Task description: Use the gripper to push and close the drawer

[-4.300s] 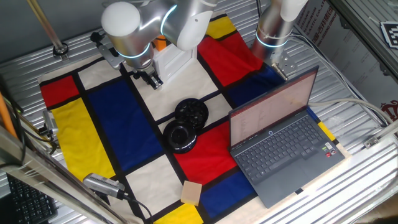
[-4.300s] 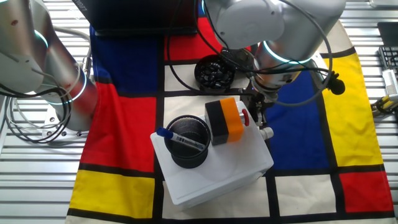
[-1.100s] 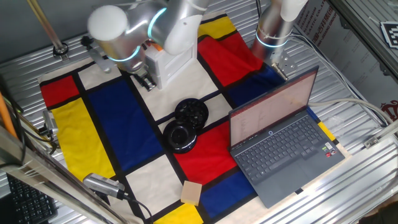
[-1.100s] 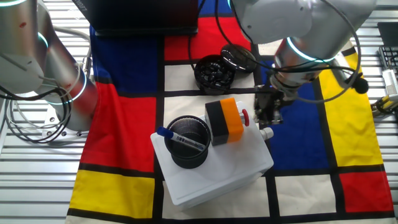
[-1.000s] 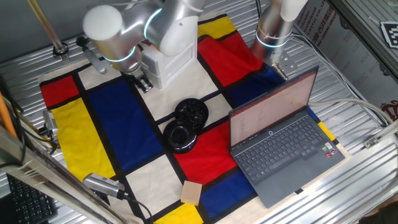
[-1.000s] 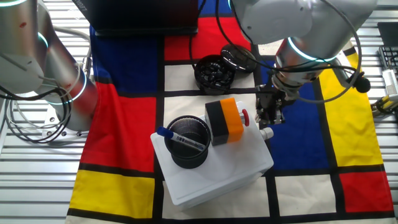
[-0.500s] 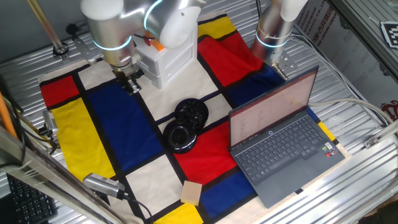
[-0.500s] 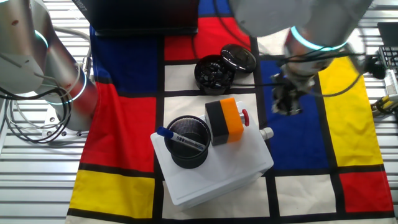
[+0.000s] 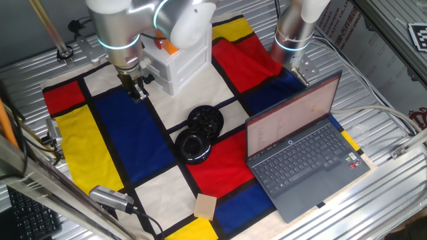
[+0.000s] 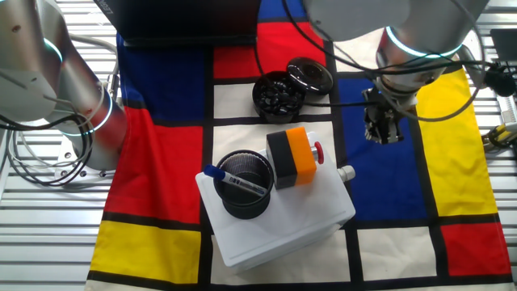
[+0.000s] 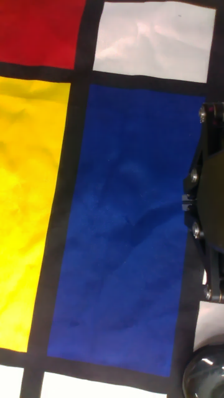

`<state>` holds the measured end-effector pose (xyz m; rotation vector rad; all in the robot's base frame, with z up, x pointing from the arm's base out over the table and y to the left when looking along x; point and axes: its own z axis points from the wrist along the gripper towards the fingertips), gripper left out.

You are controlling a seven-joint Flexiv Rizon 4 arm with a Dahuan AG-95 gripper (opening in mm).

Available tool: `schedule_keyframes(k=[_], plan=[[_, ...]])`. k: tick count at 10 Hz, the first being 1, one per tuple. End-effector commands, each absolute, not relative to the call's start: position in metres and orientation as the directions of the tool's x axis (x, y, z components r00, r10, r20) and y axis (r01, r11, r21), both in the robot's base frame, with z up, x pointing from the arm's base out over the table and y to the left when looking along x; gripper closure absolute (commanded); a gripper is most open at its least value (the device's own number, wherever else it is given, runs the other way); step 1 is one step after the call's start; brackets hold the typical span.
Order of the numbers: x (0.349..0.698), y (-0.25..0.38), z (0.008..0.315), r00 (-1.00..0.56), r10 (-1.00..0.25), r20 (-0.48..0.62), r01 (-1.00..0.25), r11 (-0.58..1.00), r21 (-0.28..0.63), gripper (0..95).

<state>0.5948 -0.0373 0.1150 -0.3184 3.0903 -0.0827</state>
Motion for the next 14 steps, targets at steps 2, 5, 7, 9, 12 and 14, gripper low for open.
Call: schedule_keyframes(k=[2, 5, 7, 9, 12, 14], plan=[[0.5936, -0.0374, 0.1152, -0.978, -0.208, -0.032, -0.206, 0.977, -0.055, 95.0], [0.5922, -0.0378, 0.1149, -0.975, -0.22, -0.034, -0.218, 0.974, -0.057, 95.0], [0.592, -0.038, 0.1145, -0.974, -0.225, -0.032, -0.223, 0.973, -0.061, 95.0], [0.5921, -0.0381, 0.1137, -0.973, -0.231, -0.029, -0.229, 0.971, -0.063, 95.0], [0.5922, -0.0382, 0.1132, -0.978, -0.207, -0.027, -0.205, 0.977, -0.061, 95.0], [0.592, -0.0382, 0.1133, -0.978, -0.205, -0.028, -0.203, 0.977, -0.058, 95.0]])
